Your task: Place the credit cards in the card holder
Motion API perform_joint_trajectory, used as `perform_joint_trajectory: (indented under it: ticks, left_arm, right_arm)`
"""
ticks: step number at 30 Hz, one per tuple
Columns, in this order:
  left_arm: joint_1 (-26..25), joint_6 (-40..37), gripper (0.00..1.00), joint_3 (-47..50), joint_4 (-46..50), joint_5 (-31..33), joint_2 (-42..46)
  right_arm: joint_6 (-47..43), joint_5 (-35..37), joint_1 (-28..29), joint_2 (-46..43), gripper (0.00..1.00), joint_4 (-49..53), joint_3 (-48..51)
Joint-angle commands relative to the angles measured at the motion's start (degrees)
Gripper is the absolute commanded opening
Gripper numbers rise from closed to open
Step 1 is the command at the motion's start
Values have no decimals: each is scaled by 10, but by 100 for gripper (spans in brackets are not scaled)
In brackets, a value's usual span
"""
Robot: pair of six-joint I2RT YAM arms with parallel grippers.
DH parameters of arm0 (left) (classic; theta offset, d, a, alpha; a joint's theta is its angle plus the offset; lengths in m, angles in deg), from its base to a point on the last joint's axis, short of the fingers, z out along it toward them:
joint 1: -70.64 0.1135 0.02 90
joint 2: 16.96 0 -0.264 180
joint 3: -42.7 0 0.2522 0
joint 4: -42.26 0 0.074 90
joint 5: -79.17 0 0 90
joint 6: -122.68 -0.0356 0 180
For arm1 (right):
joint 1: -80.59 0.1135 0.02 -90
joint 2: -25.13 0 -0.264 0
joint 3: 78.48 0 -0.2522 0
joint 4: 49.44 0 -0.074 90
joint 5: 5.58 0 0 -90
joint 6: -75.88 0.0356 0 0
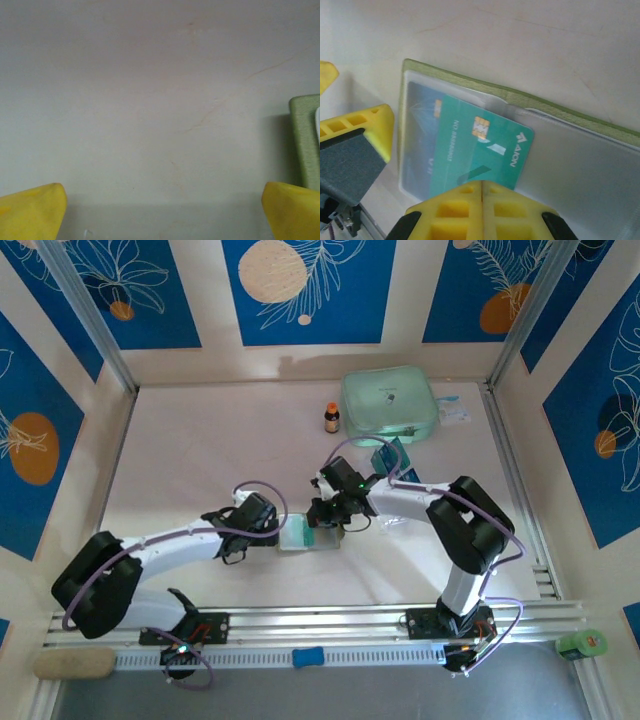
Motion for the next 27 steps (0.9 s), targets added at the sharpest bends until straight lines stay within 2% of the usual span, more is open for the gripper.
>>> perform_joint_trajectory:
  ticks: [1, 15, 21, 27]
  left_arm:
    - [7, -11, 100, -1, 2, -5, -21]
    - [7, -17, 100, -3, -24, -18, -59]
    - [7, -15, 100, 0, -21, -20, -45]
    - [7, -8, 100, 2, 18, 4, 10]
  right_arm:
    - [-15, 9, 8, 17, 5, 22, -20]
    - [-21, 6, 53, 74, 2, 46, -82]
    - [-15, -1, 45, 33, 2, 50, -72]
    - [-14, 20, 34, -7, 2, 60, -47]
